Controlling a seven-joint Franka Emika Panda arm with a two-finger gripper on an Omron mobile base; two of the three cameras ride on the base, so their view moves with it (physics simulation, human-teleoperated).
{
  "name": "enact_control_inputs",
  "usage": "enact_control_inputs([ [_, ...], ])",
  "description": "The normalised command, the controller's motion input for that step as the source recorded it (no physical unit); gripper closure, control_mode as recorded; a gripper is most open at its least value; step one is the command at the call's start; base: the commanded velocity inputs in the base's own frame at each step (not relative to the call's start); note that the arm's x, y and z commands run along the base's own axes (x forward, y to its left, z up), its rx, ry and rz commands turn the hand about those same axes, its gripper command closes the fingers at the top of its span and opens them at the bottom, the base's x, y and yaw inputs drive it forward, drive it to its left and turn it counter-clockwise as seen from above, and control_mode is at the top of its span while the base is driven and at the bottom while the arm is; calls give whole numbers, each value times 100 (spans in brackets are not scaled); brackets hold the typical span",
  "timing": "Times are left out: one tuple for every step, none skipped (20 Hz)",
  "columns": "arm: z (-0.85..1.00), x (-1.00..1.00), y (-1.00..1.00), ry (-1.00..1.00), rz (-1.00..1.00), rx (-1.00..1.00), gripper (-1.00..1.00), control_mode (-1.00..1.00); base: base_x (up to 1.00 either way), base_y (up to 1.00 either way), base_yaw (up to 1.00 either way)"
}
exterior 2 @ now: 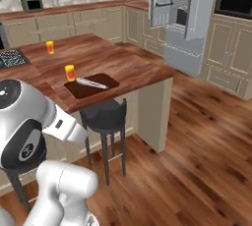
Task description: Gather the lemon wedge and cucumber from the fridge and place them on a tray on the dining counter. Then gather the fish and steak from the fridge and place them on the other tray.
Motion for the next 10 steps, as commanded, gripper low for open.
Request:
enact_control_inputs([
  [0,0,0,0,0,0,-100,100,87,-100,0],
  [0,0,0,0,0,0,-100,100,86,-100,0],
  [0,0,0,0,0,0,-100,100,88,-100,0],
  [0,0,0,0,0,0,-100,100,89,-100,0],
  [0,0,0,0,0,0,-100,100,90,-100,0],
  [0,0,0,0,0,0,-100,100,90,-100,0],
  [0,0,0,0,0,0,-100,100,92,-100,0],
  [0,0,0,0,0,0,-100,100,93,-99,1],
  [0,0,0,0,0,0,-100,100,94,-99,1],
  [0,0,0,0,0,0,-100,100,98,-97,2],
])
